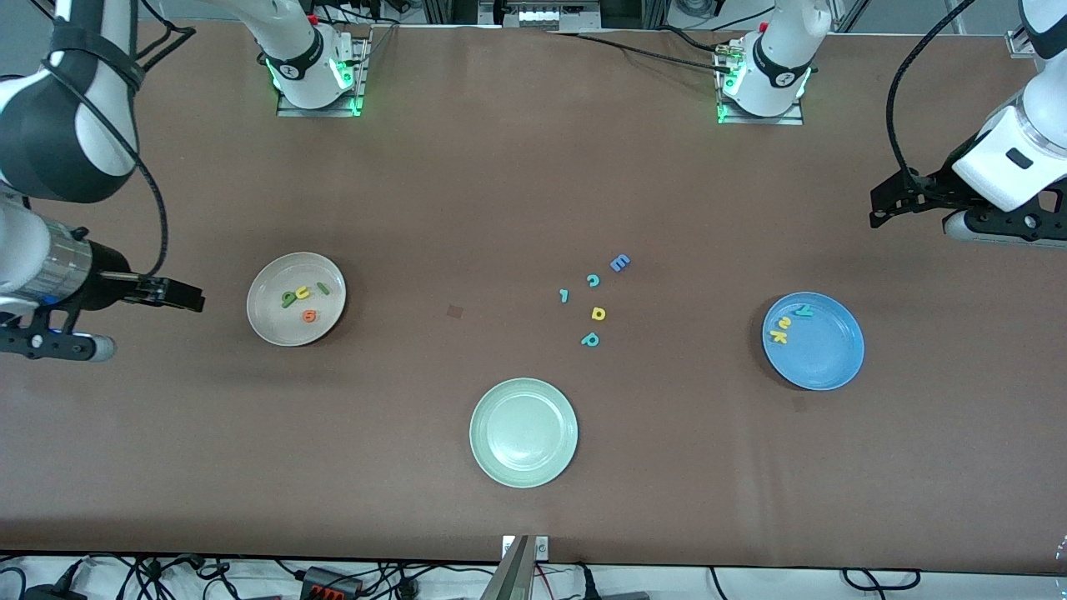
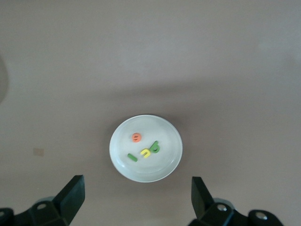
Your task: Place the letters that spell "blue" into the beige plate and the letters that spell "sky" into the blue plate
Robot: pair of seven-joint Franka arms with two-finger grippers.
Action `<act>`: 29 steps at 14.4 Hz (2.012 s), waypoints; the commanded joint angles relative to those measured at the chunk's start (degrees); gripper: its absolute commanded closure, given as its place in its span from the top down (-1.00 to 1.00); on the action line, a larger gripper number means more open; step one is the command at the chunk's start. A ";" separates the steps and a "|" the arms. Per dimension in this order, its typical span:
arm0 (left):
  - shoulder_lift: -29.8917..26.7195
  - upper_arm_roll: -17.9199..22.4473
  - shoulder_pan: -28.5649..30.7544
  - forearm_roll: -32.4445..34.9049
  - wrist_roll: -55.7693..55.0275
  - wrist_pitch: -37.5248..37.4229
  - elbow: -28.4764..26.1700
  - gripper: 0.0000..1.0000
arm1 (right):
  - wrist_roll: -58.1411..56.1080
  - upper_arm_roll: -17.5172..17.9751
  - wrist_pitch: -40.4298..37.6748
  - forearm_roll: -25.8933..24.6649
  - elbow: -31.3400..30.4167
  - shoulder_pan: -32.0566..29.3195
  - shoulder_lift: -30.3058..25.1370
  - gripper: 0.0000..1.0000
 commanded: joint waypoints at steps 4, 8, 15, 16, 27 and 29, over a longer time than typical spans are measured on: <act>-0.35 0.06 0.16 0.21 0.67 -0.97 0.30 1.00 | -1.42 23.43 0.46 -6.65 -2.45 -23.20 -7.54 1.00; -0.35 -0.03 0.16 0.21 0.67 -0.97 0.30 1.00 | -5.90 24.59 4.40 -7.89 -10.78 -26.03 -14.30 1.00; -0.35 0.06 0.16 0.21 0.67 -0.97 0.30 1.00 | -4.94 24.59 4.67 -12.28 -18.33 -22.34 -20.19 1.00; -0.35 0.06 0.16 0.21 0.67 -0.97 0.30 1.00 | -4.94 24.33 6.77 -12.20 -22.02 -22.52 -22.65 1.00; -0.35 0.06 0.16 0.21 0.67 -0.97 0.30 1.00 | -5.65 24.15 7.23 -12.28 -27.15 -22.34 -26.36 1.00; -0.35 0.06 0.16 0.21 0.67 -0.97 0.30 1.00 | -5.91 24.24 6.96 -12.28 -27.06 -22.26 -26.62 1.00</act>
